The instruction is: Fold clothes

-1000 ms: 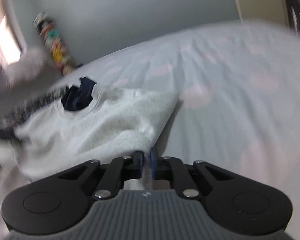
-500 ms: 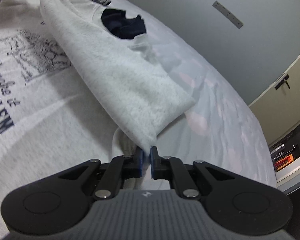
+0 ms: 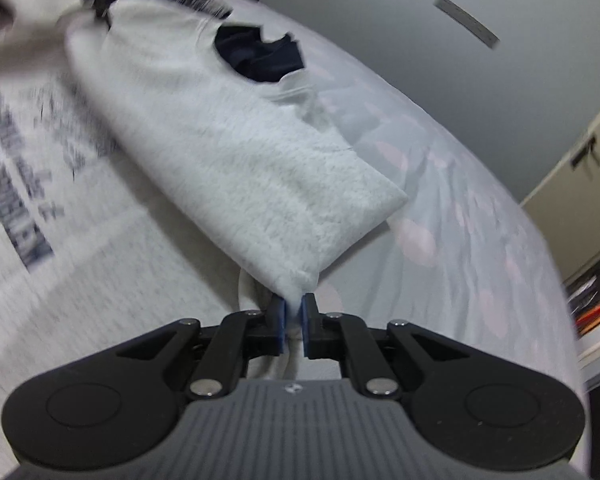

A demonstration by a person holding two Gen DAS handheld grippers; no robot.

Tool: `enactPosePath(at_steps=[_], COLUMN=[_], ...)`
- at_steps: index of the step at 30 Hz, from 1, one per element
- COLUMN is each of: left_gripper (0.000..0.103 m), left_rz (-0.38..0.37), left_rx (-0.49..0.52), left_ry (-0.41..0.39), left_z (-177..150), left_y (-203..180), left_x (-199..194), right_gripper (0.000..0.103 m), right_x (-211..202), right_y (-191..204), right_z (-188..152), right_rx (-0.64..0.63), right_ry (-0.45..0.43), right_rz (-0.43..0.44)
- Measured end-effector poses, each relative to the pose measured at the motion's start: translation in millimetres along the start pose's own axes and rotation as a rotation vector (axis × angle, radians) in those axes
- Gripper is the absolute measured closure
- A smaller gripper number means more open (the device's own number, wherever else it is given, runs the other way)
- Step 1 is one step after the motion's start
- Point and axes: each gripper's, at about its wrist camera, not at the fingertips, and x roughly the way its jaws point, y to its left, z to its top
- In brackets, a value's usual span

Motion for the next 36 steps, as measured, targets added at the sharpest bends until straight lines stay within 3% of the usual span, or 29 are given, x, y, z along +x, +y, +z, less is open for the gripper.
enactPosePath(at_steps=[3,7,12,19,29,32,33,34,35,36], left_gripper=[0.059,0.058,0.058,0.056,0.053,0.053,0.053,0.061,0.081,0.091], left_rz=[-0.028,-0.066,-0.233,-0.376,-0.45,-0.468,-0.474,-0.482,-0.481,-0.48], left_rx=[0.049,0.115,0.274,0.441,0.526,0.522,0.514,0.505,0.5,0.494], left_ry=[-0.016,-0.037,-0.04,-0.005,0.072,0.099,0.117,0.138,0.141,0.143], left_z=[11.3,26.3,48.3,64.6,88.1,92.2,93.0,93.8,93.8,93.7], left_y=[-13.8,-32.3,-101.6,-179.7,-254.1,-267.9,-271.1,-273.8,-275.2,-276.7], left_x=[-13.1,-30.7,-30.9,4.8,63.8,78.4,84.0,89.1,90.8,92.5], right_gripper=[0.087,0.086,0.084,0.083,0.081,0.082,0.082,0.082,0.082,0.082], right_x=[-4.5,-12.7,-14.5,2.3,23.1,25.5,26.2,26.9,27.5,27.5], right_y=[-17.2,-29.0,-24.0,-51.3,-72.3,-75.6,-76.1,-76.5,-76.9,-77.4], right_z=[-4.0,-5.3,-5.7,-13.3,-27.1,-29.5,-30.1,-30.6,-31.1,-31.3], right_rx=[0.132,0.23,0.199,0.443,0.694,0.712,0.716,0.72,0.723,0.725], right_ry=[-0.017,-0.043,-0.027,-0.007,0.041,0.036,0.033,0.031,0.029,0.027], right_rz=[0.056,0.103,0.103,0.215,0.323,0.346,0.351,0.356,0.361,0.363])
